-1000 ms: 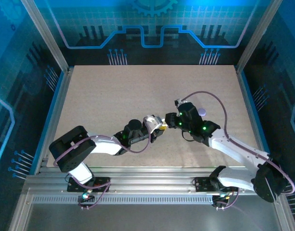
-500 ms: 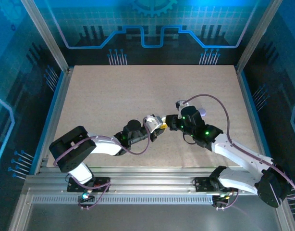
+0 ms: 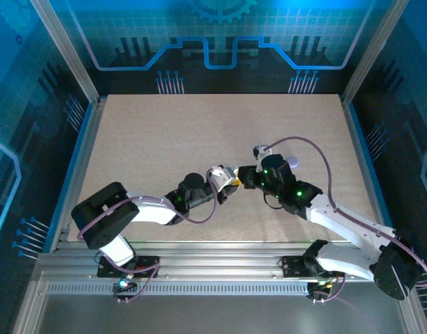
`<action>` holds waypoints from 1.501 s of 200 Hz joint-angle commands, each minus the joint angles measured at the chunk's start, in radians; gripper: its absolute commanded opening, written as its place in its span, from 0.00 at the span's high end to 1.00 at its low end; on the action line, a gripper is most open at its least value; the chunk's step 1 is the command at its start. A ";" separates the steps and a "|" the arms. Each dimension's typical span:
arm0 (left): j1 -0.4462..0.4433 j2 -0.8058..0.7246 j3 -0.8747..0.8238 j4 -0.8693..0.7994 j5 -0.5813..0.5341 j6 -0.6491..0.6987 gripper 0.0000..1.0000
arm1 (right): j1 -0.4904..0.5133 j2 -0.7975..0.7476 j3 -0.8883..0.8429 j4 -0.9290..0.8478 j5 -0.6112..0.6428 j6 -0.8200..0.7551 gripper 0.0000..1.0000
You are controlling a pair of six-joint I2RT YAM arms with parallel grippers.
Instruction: Insert the wireless bluetooth earbuds into the charging case
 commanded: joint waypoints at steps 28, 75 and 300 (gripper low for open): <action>-0.007 0.003 0.009 0.069 -0.032 -0.032 0.89 | 0.024 -0.022 -0.014 -0.010 0.028 -0.011 0.82; -0.007 -0.005 0.011 0.071 -0.053 -0.034 0.89 | 0.039 -0.021 -0.017 -0.028 0.042 -0.009 0.82; -0.008 -0.018 0.034 0.044 -0.082 -0.028 0.90 | 0.108 0.052 0.039 -0.074 0.101 0.069 0.79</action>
